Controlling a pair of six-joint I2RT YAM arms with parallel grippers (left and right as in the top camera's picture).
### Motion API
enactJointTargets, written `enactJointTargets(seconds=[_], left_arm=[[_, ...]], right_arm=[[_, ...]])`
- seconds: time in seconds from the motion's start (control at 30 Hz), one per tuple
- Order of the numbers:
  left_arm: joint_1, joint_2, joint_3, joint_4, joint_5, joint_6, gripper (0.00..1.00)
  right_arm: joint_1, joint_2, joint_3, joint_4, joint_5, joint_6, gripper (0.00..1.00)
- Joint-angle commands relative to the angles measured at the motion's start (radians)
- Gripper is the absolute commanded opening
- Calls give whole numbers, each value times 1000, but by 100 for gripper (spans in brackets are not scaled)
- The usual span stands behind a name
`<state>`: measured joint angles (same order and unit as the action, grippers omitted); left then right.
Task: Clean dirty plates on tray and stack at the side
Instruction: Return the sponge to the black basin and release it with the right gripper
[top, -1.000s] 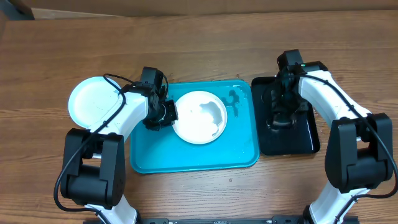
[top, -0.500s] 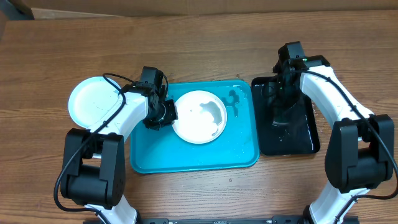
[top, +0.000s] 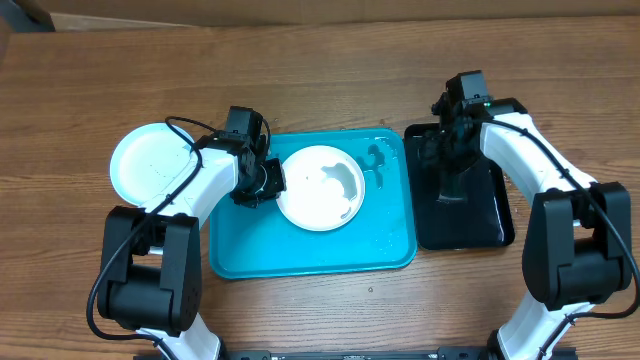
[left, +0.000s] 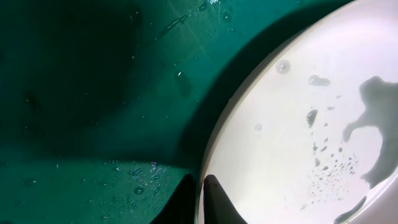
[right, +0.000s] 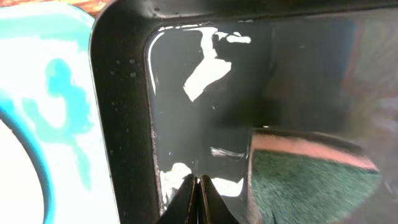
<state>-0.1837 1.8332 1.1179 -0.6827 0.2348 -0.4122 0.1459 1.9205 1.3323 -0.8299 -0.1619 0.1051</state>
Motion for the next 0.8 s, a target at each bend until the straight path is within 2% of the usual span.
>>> enactJointTargets(seconds=[0.0,0.33,0.57,0.77], left_arm=[[-7,11,-4,4,-10,16,8],[-7,11,-4,8,-10,16,7],[-7,11,-4,7,-10,16,7],[-7,11,-4,7,-10,16,8]], right_arm=[[5,-9,-30,46,-50,4,4],[5,8,-85,140,-101,4,4],[5,8,-86,168,-246,0,4],[3,6,-84,161,-251,-4,4]])
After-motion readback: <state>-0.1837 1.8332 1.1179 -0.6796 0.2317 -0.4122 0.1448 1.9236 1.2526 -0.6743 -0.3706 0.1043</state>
